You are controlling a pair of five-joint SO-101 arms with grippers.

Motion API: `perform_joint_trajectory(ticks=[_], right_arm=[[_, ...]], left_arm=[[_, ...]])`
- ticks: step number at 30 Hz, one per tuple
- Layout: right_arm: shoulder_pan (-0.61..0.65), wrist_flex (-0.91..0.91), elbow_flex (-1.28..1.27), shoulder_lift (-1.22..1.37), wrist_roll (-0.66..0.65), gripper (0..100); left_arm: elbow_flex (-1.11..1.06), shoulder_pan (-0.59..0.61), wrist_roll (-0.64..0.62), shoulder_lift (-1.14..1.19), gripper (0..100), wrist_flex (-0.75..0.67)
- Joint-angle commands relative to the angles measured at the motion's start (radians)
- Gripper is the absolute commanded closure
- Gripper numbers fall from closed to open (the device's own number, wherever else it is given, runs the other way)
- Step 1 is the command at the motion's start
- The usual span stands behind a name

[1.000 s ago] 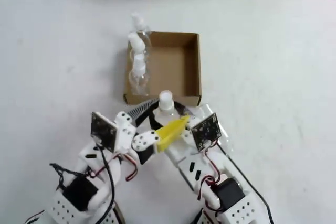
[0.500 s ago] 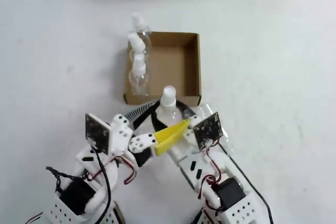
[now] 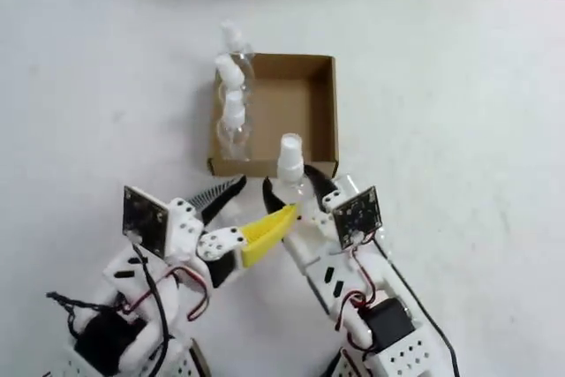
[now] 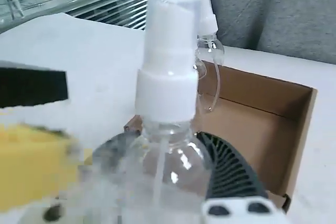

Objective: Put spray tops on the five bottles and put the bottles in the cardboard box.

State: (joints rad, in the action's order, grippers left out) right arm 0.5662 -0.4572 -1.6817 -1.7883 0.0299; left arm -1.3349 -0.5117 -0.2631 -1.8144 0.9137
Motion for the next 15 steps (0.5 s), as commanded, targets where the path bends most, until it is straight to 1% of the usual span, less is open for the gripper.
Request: perform_joint_trajectory(ticks=[1, 10, 12, 15], right_arm=[[-0.036, 0.042, -0.009, -0.010, 0.003, 98.3], [-0.064, 0.047, -0.009, -0.012, 0.002, 98.3], [-0.068, 0.048, -0.009, -0.012, 0.002, 98.3], [-0.073, 0.053, -0.009, -0.012, 0.002, 98.3]], left_arm=[[0.104, 0.012, -0.011, -0.016, 71, 0.087], [0.118, 0.024, -0.011, -0.016, 72, 0.170], [0.118, 0.051, -0.009, -0.016, 77, 0.175], [0.118, 0.108, -0.008, -0.016, 92, 0.170]])
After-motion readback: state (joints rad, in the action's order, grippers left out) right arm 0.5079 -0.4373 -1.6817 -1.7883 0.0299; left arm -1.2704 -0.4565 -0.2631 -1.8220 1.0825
